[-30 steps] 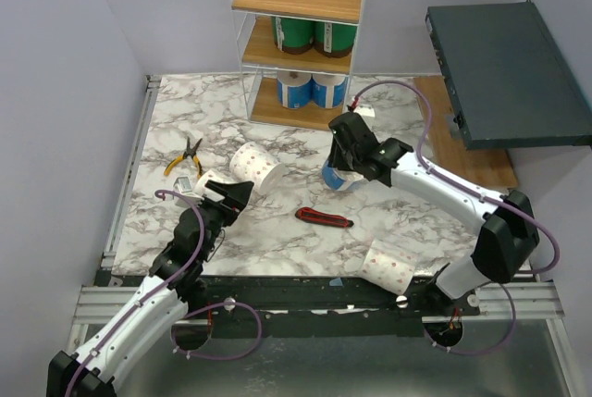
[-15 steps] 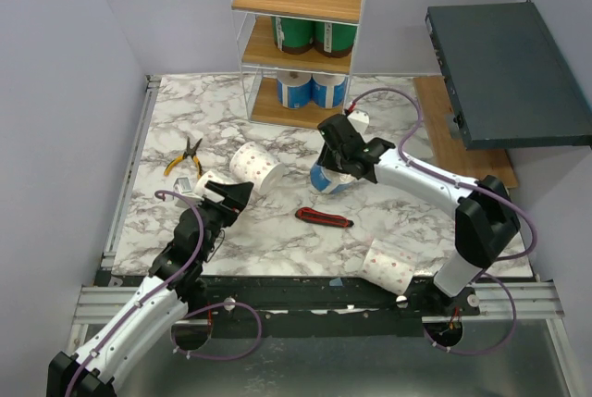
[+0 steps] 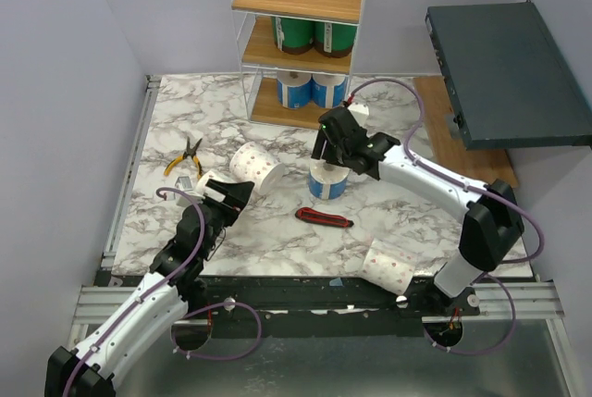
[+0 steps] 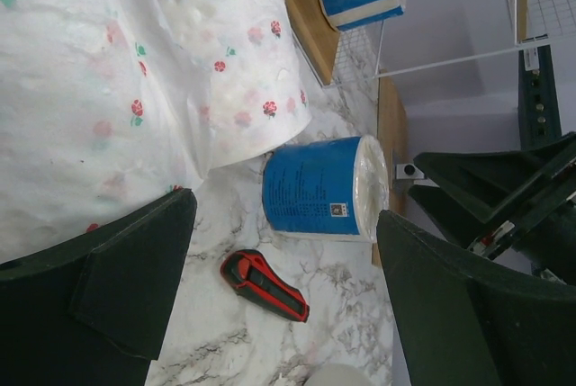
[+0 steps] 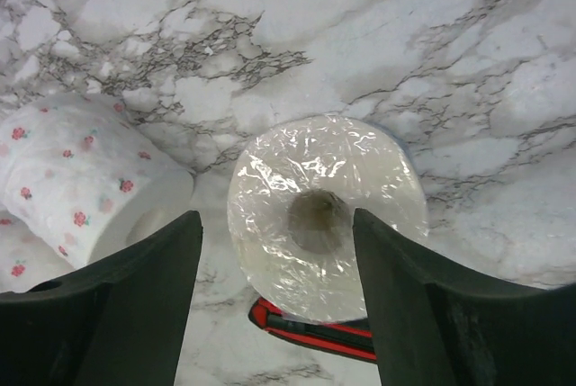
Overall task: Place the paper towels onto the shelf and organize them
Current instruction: Place the paper towel at the center of the board, then adjust the paper towel at the center of the board.
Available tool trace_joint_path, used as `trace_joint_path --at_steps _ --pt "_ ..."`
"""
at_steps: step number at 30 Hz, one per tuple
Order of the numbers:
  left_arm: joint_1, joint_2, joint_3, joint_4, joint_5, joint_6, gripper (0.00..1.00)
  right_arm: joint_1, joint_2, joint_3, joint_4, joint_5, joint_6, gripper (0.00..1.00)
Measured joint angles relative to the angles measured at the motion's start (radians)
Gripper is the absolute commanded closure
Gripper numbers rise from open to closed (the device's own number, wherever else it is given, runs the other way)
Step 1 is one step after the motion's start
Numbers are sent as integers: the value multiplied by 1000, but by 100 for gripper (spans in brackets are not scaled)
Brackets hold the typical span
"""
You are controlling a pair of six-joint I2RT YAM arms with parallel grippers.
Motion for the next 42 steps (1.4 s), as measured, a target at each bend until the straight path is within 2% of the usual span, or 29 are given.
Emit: trace_joint_path --at_steps 4,8,12,17,26,30,38,42 --pt "0 6 4 0 1 -4 8 -5 -100 -51 5 24 -137 30" --pt "0 10 4 1 4 -4 8 -60 -188 -80 15 -21 -264 29" --pt "0 17 10 0 13 -3 8 -120 -150 -69 12 -79 -364 28" --pt "0 20 10 -4 30 -3 8 -118 -77 -69 10 -141 -450 28" --pt "0 20 10 -9 48 -4 8 -116 8 -49 11 -171 -508 31" --pt "0 19 10 -10 49 -4 8 -116 37 -47 9 -171 -512 36" --pt "0 14 9 -12 51 -4 8 -116 52 -47 2 -179 -516 60" --pt "0 13 6 -12 52 -7 8 -116 52 -47 -3 -184 -504 67"
